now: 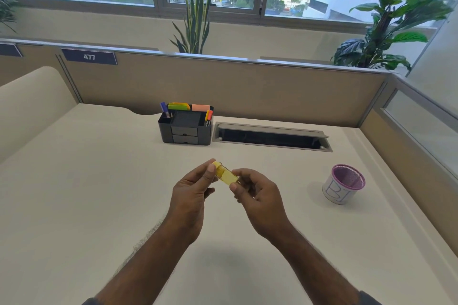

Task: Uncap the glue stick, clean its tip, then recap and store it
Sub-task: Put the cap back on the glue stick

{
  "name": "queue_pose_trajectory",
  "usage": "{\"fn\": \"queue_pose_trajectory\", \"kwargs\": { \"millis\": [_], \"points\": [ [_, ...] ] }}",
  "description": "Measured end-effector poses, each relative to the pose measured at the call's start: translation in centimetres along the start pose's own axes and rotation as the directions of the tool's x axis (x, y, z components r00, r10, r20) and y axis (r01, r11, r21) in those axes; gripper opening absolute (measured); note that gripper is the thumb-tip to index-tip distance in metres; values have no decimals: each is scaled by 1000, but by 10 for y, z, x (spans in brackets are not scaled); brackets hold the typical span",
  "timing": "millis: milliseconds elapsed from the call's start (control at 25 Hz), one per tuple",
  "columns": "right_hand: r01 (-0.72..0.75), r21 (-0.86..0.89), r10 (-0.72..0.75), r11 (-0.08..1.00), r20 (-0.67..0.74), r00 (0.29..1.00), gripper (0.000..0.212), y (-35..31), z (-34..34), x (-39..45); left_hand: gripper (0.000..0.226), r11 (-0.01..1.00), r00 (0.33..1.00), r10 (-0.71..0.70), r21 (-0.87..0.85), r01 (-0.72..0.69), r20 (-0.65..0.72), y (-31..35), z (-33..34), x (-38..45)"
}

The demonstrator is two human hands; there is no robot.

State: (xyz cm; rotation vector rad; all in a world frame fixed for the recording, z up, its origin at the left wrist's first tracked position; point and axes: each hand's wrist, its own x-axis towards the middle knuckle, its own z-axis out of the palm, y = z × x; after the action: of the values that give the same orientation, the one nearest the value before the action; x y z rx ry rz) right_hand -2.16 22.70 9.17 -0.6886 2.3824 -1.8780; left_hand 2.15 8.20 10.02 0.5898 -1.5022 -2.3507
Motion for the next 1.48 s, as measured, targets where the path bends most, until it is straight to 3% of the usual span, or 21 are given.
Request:
{"fn": "queue_pose_trajectory", "kwargs": {
  "millis": [200,360,520,640,800,1040,1280,1480],
  "points": [
    [-129,221,117,967,67,991,20,-1,2,2,24,1000,997,-3,19,1,72,4,-9,2],
    [-156,274,148,949,49,988,18,-1,6,3,24,999,999,23,31,-25,40,2,-12,2],
    [-121,226,132,967,-34,991,19,0,12,2,27,999,998,38,36,-36,-59,-2,-12,1],
    [-47,96,59,994,-125,990,24,3,17,1,34,998,993,53,20,-51,-101,-5,-9,0],
    [59,-42,-66,997,-178,982,26,4,17,1,31,999,996,44,1,-44,-79,-8,-6,3],
    [-34,92,46,995,-129,991,22,5,13,3,30,998,997,58,-17,-57,60,-9,-9,6],
    [-106,172,106,979,5,994,17,4,15,8,26,994,989,105,-1,-106,105,-12,-16,11],
    [-113,196,110,974,26,994,18,5,20,15,27,990,985,139,-13,-138,101,-14,-21,17]
  ]
}}
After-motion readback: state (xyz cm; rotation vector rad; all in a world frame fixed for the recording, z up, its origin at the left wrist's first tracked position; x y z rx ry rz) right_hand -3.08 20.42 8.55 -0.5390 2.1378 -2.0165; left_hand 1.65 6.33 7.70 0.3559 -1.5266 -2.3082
